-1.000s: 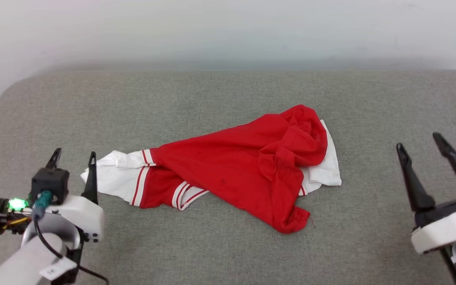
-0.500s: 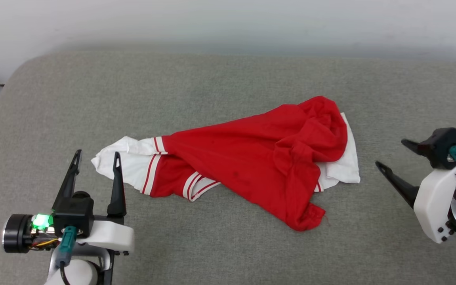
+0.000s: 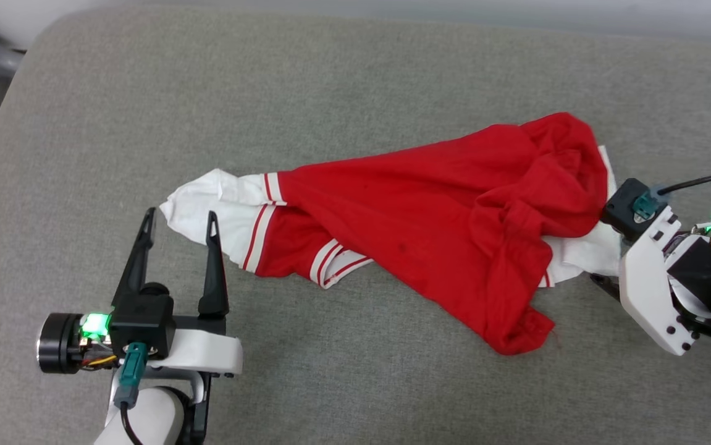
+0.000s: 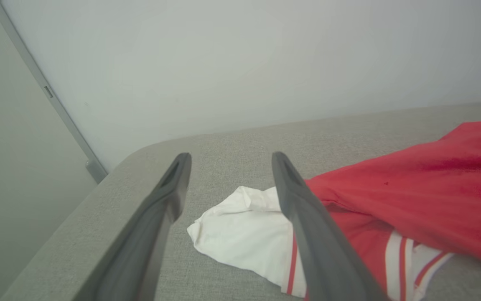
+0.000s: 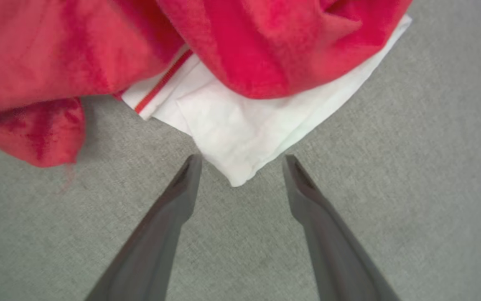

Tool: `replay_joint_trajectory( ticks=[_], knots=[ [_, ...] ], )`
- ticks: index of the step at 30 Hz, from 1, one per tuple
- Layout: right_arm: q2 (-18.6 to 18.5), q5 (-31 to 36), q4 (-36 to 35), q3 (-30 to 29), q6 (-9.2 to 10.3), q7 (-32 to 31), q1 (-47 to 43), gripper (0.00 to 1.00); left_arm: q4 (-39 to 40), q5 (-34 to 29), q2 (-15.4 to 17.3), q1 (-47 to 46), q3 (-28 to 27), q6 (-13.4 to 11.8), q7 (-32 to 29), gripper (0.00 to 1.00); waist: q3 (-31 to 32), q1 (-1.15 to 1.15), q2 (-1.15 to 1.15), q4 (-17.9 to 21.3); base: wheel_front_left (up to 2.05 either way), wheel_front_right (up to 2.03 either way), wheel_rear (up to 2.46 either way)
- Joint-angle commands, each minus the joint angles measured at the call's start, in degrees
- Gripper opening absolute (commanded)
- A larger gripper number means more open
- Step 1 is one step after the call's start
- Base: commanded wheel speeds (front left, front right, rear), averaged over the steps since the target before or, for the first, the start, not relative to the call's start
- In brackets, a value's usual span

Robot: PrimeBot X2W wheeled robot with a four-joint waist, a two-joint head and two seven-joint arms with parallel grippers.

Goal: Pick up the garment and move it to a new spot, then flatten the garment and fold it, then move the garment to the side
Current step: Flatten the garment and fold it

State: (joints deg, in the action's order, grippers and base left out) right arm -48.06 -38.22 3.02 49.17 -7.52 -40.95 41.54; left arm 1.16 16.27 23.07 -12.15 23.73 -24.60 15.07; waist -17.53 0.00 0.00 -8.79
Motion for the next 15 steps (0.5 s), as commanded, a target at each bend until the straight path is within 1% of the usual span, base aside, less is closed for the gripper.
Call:
replay_joint_trajectory(
  ticks=[1, 4, 9, 10, 11, 15],
  knots=[
    [0.58, -0.29, 1.39, 1.30, 0.06, 0.19, 1.38, 1.00, -0.29, -0.58, -0.56, -0.74, -0.45, 0.50, 0.14, 1.00, -1.72, 0.00, 0.00, -1.41, 0.00, 0.00, 0.00],
    [1.51, -0.95, 6.45, 5.28, 0.06, 0.97, 3.85, 1.00, -0.92, -1.84, -2.23, -1.39, -1.56, 2.06, 0.13, 1.00, -2.88, 0.00, 0.00, -2.09, 0.00, 0.00, 0.00],
    [3.04, -3.12, 13.43, 12.28, 0.06, 3.13, 4.02, 1.00, -1.95, -3.73, -4.60, -1.25, -3.47, 4.23, 0.14, 1.00, -3.48, 0.00, 0.00, -2.47, 0.00, 0.00, 0.00],
    [3.20, -3.71, 14.16, 13.14, 0.06, 3.81, 4.07, 0.56, -2.12, -4.08, -4.97, -1.13, -3.80, 4.57, 0.14, 1.00, -3.42, 0.00, 0.00, -2.36, 0.00, 0.00, 0.00],
    [3.39, -4.06, 14.61, 13.74, 0.06, 5.24, 4.55, 0.00, -2.21, -4.45, -5.31, -0.82, -4.30, 4.90, 0.14, 1.00, -3.25, 0.00, 0.00, -2.09, 0.00, 0.00, 0.00],
    [2.25, -5.05, 14.98, 13.85, 0.07, 11.35, 6.28, 0.00, -3.20, -5.47, -6.09, 0.35, -6.05, 6.08, 0.14, 1.00, -1.75, 0.00, 0.00, -0.87, 0.00, 0.00, 0.00]
  ],
)
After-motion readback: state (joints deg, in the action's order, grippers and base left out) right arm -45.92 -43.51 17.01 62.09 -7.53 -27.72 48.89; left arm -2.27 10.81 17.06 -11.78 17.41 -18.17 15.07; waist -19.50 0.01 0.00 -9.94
